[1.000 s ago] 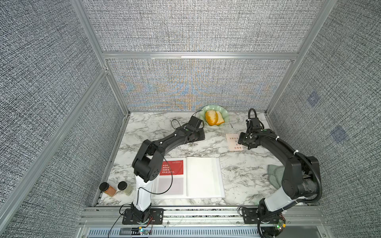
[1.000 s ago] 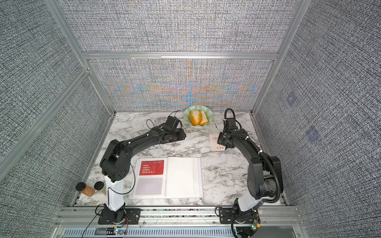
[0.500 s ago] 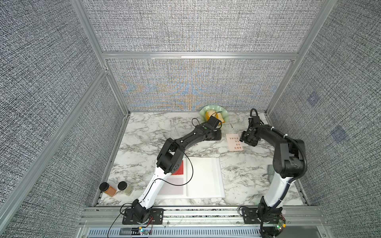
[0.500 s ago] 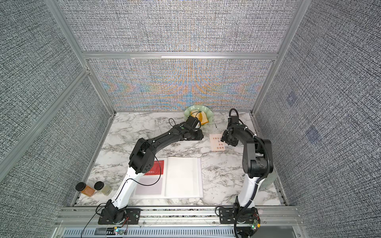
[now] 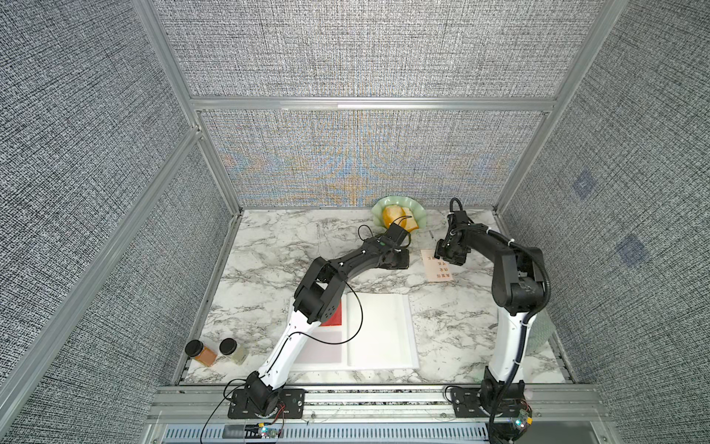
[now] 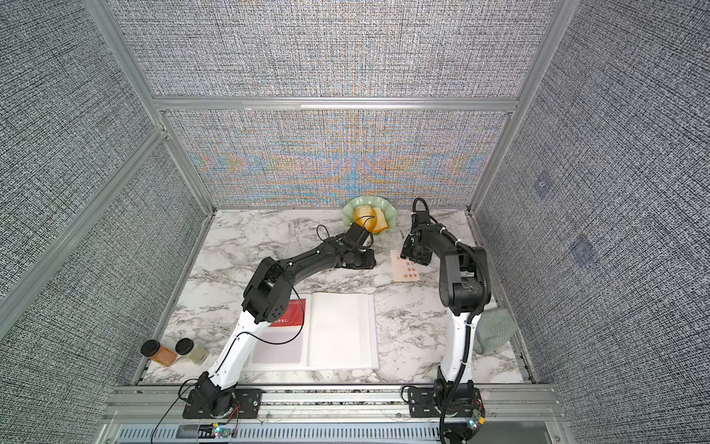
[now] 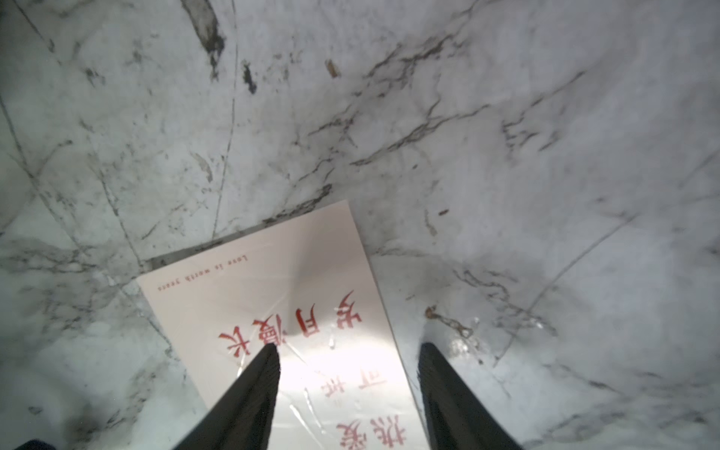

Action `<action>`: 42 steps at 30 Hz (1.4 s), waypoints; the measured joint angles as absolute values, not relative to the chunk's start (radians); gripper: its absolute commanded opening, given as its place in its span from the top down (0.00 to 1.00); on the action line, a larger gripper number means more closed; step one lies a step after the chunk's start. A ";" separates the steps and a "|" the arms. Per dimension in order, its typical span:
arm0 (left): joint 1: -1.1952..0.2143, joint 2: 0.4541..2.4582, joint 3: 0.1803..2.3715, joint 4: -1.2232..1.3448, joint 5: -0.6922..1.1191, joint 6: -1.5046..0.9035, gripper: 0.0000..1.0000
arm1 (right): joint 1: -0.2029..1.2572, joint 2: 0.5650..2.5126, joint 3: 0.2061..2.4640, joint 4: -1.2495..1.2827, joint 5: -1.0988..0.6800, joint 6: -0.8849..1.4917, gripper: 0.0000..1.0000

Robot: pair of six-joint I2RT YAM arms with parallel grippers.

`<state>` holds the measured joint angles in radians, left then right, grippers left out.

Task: Place the photos into the photo albums
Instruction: Pick up the photo at the center of the board.

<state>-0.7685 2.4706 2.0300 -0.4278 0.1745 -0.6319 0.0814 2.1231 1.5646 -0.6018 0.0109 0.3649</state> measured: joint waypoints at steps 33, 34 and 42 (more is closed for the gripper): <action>-0.751 2.451 1.974 -0.393 0.162 -0.688 0.66 | 0.302 2.005 1.398 -0.538 -0.058 0.422 0.39; -0.750 2.451 1.975 -0.393 0.164 -0.687 0.66 | 0.302 1.990 1.385 -0.539 -0.073 0.423 0.39; -0.743 2.402 1.917 -0.417 0.159 -0.677 0.66 | 0.290 1.866 1.298 -0.543 -0.086 0.435 0.39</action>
